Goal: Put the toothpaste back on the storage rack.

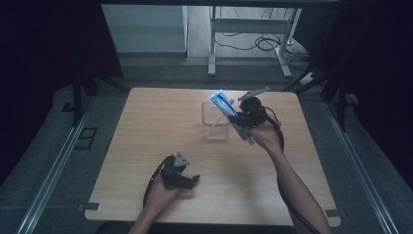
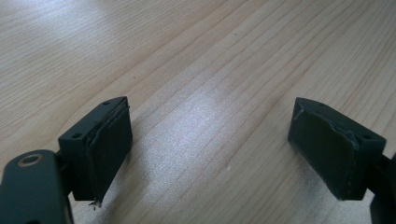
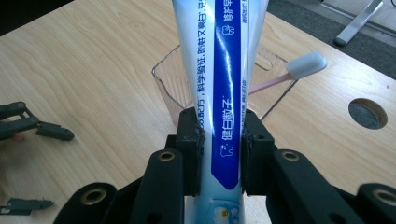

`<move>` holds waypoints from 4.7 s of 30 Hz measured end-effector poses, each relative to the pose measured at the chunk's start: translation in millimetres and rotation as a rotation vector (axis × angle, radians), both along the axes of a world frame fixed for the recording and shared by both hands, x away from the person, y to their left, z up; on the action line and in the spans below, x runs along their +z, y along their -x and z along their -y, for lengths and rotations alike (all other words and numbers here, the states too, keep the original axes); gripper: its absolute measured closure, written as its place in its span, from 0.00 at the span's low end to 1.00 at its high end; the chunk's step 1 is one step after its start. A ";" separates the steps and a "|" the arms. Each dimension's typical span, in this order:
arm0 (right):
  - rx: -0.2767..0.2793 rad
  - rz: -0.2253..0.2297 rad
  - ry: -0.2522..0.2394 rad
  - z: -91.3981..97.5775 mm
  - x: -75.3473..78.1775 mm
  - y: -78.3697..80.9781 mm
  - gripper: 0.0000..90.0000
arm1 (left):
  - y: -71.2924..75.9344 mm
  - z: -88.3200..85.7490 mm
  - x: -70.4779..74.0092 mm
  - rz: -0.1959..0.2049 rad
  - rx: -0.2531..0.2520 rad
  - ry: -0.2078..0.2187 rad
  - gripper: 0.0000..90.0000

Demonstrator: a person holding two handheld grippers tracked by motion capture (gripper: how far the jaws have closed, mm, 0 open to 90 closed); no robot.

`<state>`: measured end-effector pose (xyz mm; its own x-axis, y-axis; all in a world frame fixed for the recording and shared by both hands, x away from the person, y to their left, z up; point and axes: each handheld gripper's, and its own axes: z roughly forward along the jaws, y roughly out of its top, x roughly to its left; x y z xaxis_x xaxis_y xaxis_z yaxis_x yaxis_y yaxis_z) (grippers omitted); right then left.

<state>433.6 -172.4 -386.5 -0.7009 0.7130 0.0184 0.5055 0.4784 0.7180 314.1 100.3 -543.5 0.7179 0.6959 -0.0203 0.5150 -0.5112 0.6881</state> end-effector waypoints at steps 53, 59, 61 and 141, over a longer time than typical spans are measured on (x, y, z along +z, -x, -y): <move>-0.016 0.047 -0.072 -47.9 8.8 -66.8 0.81 | -0.1 0.0 -0.2 0.000 -0.001 0.002 0.15; -0.015 0.051 -0.069 -55.4 6.7 -73.5 0.81 | -0.3 -0.4 0.1 0.000 -0.005 -0.004 0.15; -0.014 0.052 -0.071 -57.6 5.9 -76.1 0.81 | -0.3 -0.4 0.1 0.000 -0.005 -0.004 0.15; 0.070 0.011 -0.044 -58.1 -57.9 -85.8 0.77 | 0.0 0.0 0.1 -0.002 -0.001 0.000 0.15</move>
